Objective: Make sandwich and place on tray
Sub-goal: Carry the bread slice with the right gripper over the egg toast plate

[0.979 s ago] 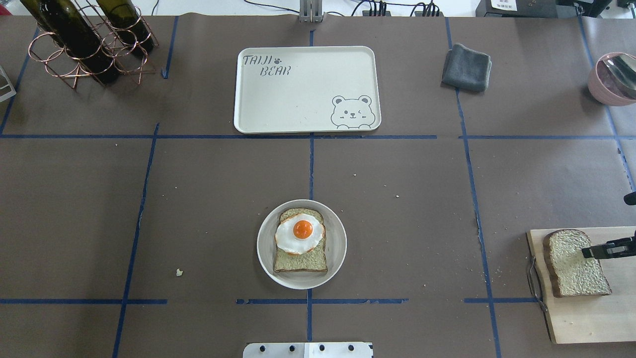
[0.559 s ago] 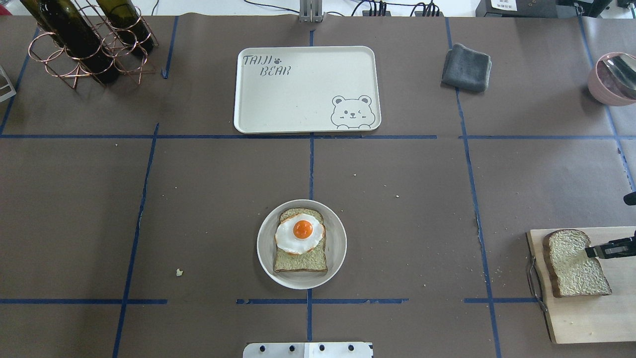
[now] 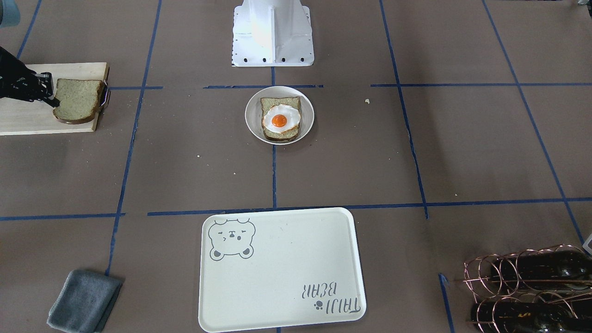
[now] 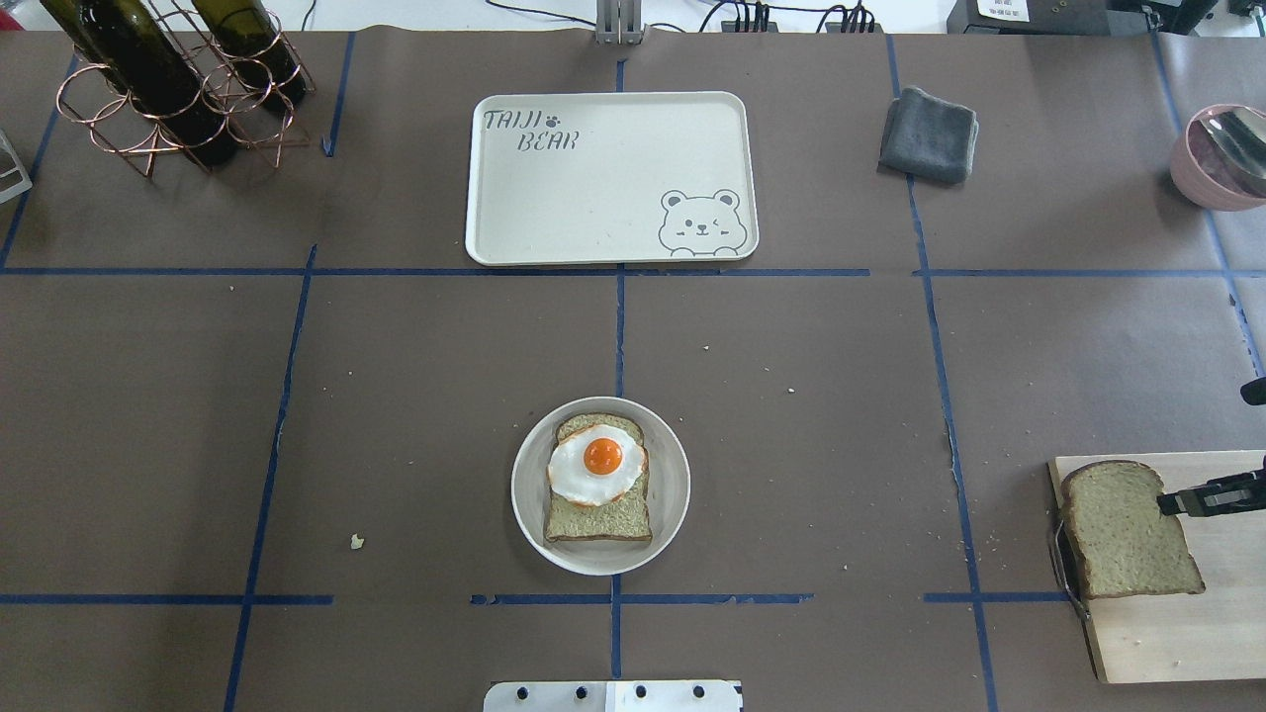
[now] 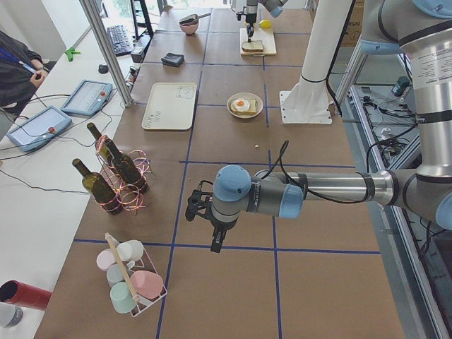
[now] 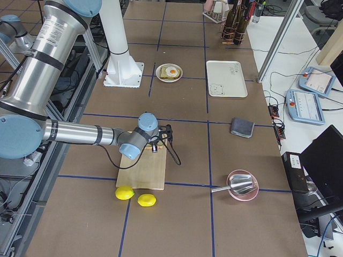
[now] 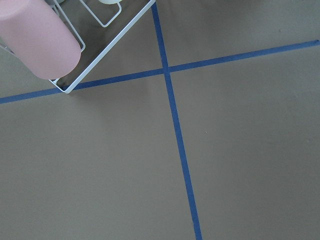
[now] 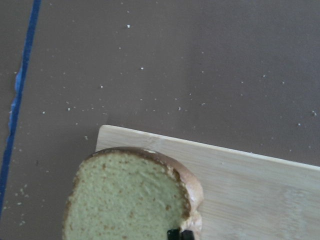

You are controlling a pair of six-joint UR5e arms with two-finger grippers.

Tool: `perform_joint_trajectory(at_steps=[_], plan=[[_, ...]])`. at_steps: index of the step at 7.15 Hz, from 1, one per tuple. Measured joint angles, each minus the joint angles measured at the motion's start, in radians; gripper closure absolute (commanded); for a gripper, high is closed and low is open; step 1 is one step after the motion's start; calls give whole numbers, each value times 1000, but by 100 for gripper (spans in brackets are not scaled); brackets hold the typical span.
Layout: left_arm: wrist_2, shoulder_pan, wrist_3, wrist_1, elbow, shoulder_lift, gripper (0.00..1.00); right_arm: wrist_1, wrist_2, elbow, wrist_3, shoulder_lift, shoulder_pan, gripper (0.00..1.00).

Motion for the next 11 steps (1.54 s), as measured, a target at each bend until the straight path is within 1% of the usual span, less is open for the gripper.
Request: perform_joint_trajectory(at_steps=[2, 4, 5, 7, 8, 9, 11], plan=[[0, 0, 0, 1, 0, 0, 0, -1, 85, 46, 5, 5, 46, 100], [0, 0, 0, 0, 1, 0, 0, -4, 130, 72, 13, 55, 59, 100], [0, 0, 0, 0, 1, 0, 0, -10, 149, 75, 35, 106, 60, 100], [0, 0, 1, 0, 0, -1, 0, -22, 161, 70, 179, 273, 34, 100], [-1, 0, 1, 0, 0, -3, 0, -31, 147, 68, 262, 359, -1, 100], [-1, 0, 1, 0, 0, -4, 0, -46, 112, 67, 339, 441, -46, 100], [-2, 0, 1, 0, 1, -4, 0, -107, -21, 65, 447, 589, -166, 100]])
